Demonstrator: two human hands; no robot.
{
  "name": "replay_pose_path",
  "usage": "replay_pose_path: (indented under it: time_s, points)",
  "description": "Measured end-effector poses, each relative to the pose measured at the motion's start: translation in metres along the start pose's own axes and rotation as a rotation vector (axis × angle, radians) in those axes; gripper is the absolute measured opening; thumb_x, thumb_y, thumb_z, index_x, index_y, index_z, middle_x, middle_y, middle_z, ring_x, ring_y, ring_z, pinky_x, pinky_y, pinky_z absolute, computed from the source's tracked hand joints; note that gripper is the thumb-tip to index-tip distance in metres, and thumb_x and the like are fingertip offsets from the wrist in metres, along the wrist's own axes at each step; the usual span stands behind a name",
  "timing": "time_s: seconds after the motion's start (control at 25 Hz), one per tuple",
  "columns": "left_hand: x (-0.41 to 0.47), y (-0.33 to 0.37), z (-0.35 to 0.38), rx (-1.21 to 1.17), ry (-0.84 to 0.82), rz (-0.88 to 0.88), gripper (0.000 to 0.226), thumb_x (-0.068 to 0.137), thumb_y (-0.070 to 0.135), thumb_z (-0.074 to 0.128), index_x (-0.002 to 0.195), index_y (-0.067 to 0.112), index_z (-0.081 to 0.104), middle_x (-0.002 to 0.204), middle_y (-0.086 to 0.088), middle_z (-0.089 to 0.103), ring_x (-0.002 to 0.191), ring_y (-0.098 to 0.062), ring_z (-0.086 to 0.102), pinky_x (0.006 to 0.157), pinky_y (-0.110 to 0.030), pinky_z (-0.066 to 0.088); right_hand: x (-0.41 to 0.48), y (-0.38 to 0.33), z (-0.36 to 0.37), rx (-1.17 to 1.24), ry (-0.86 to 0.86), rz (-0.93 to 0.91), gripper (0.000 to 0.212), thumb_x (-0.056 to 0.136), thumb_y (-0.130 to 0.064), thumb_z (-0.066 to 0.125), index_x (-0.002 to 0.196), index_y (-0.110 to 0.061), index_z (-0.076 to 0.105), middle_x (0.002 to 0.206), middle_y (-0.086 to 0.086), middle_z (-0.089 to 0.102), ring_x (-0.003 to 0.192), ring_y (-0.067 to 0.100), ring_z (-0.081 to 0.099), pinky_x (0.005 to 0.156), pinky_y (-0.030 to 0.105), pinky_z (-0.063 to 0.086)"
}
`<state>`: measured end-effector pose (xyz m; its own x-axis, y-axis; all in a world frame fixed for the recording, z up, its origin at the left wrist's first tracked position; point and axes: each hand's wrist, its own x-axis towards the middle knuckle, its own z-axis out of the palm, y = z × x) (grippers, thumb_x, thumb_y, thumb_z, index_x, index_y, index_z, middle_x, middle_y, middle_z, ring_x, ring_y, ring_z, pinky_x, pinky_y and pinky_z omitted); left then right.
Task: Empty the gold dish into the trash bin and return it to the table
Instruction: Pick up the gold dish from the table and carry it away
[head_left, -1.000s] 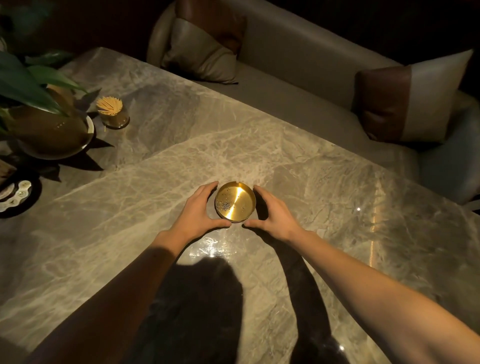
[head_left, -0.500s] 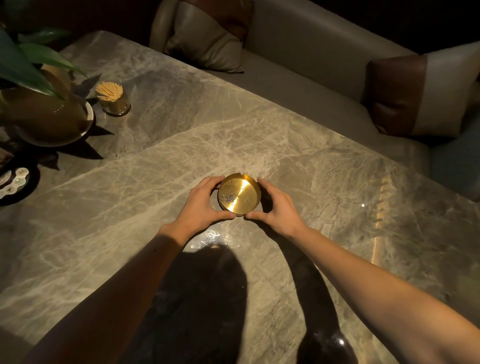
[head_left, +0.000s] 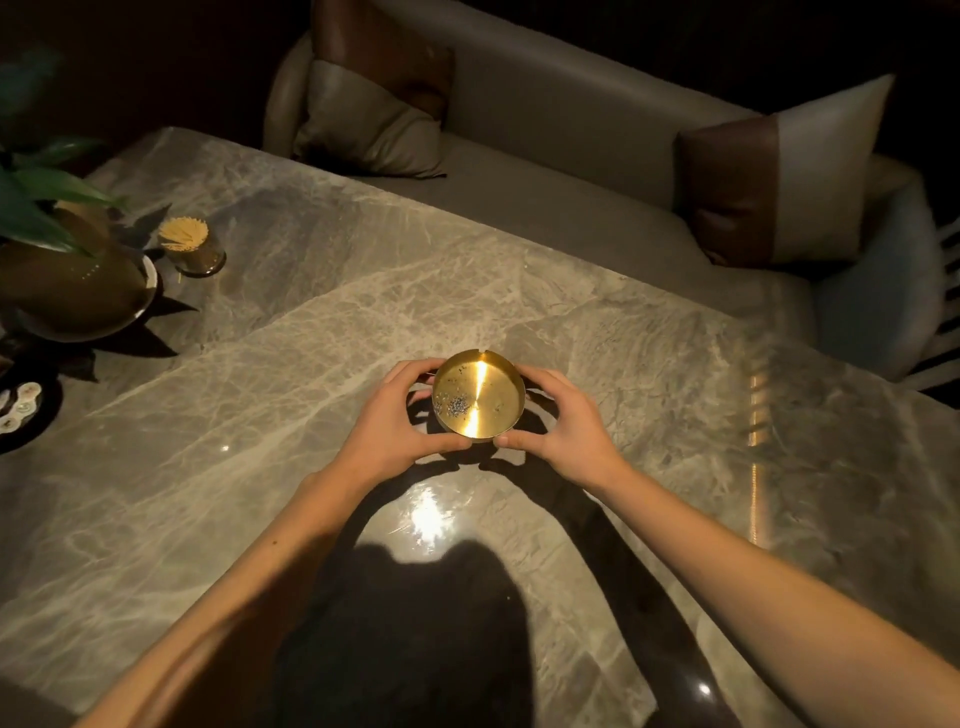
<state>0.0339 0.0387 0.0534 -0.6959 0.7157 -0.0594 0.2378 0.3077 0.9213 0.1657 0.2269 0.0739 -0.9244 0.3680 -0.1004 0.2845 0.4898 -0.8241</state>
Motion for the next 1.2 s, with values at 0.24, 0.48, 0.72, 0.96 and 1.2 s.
replay_pose_path:
  time_s: [0.24, 0.48, 0.72, 0.96, 1.2]
  points:
    - [-0.007, 0.078, 0.036, 0.001, -0.032, 0.090, 0.087, 0.050, 0.031, 0.094, 0.127, 0.034, 0.052, 0.126, 0.011, 0.054, 0.115, 0.002, 0.054, 0.098, -0.017, 0.044, -0.052, -0.009, -0.070, 0.064, 0.118, -0.020, 0.084, 0.060, -0.030, 0.090, 0.135, -0.024, 0.052, 0.129, -0.005, 0.057, 0.120, 0.004, 0.053, 0.104, 0.022, 0.044]
    - [-0.019, 0.162, 0.108, 0.013, -0.106, 0.211, 0.087, 0.051, 0.027, 0.094, 0.127, 0.034, 0.052, 0.124, 0.011, 0.055, 0.115, 0.002, 0.053, 0.095, -0.010, 0.043, -0.128, 0.002, -0.158, 0.091, 0.247, -0.024, 0.082, 0.057, -0.028, 0.092, 0.131, -0.021, 0.056, 0.126, -0.006, 0.059, 0.118, 0.004, 0.056, 0.100, 0.018, 0.045]
    - [-0.042, 0.244, 0.230, 0.007, -0.191, 0.276, 0.086, 0.053, 0.026, 0.094, 0.126, 0.032, 0.050, 0.122, 0.017, 0.054, 0.112, 0.007, 0.054, 0.094, -0.009, 0.044, -0.230, 0.048, -0.260, 0.124, 0.353, 0.013, 0.080, 0.057, -0.021, 0.092, 0.126, -0.032, 0.053, 0.121, -0.019, 0.055, 0.116, -0.003, 0.054, 0.095, 0.011, 0.045]
    - [-0.075, 0.317, 0.367, -0.010, -0.255, 0.288, 0.088, 0.052, 0.038, 0.091, 0.130, 0.029, 0.051, 0.125, 0.014, 0.055, 0.114, 0.003, 0.055, 0.097, -0.013, 0.045, -0.332, 0.113, -0.363, 0.150, 0.416, 0.025, 0.084, 0.055, -0.016, 0.092, 0.131, -0.017, 0.054, 0.126, -0.001, 0.058, 0.118, 0.009, 0.057, 0.101, 0.013, 0.043]
    - [-0.095, 0.355, 0.455, -0.048, -0.307, 0.290, 0.089, 0.053, 0.030, 0.093, 0.132, 0.024, 0.053, 0.128, 0.004, 0.056, 0.119, -0.007, 0.056, 0.104, -0.029, 0.047, -0.399, 0.156, -0.422, 0.182, 0.459, 0.058, 0.082, 0.058, -0.018, 0.091, 0.129, -0.030, 0.052, 0.124, -0.015, 0.055, 0.120, 0.000, 0.054, 0.102, 0.014, 0.042]
